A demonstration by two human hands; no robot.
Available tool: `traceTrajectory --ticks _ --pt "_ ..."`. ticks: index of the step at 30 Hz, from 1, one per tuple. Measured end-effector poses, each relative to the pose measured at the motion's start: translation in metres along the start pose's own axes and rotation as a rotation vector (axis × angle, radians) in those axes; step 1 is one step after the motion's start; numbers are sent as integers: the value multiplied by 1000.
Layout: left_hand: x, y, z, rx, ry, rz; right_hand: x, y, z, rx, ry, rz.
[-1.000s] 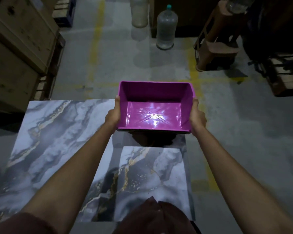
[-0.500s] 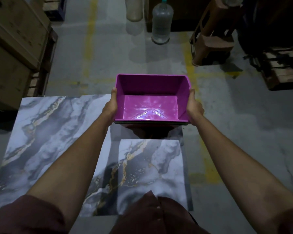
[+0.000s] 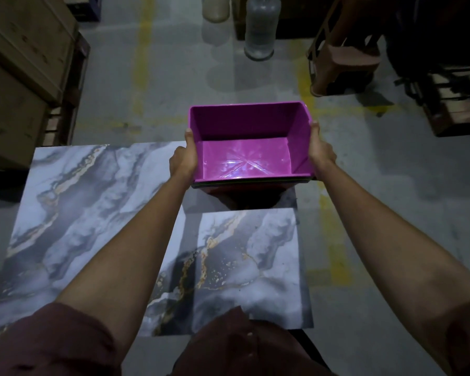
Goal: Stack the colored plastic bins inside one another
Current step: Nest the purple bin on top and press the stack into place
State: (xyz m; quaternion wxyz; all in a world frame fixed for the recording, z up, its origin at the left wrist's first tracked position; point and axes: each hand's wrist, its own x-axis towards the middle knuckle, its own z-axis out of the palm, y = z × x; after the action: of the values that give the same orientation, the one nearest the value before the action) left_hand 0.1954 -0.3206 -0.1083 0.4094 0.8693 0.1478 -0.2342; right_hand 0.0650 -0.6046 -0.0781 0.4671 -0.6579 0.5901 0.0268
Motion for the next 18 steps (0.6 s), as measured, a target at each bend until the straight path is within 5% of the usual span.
traceTrajectory --ticks 18 --pt "3 10 2 23 -78 -1 25 3 4 23 -49 -22"
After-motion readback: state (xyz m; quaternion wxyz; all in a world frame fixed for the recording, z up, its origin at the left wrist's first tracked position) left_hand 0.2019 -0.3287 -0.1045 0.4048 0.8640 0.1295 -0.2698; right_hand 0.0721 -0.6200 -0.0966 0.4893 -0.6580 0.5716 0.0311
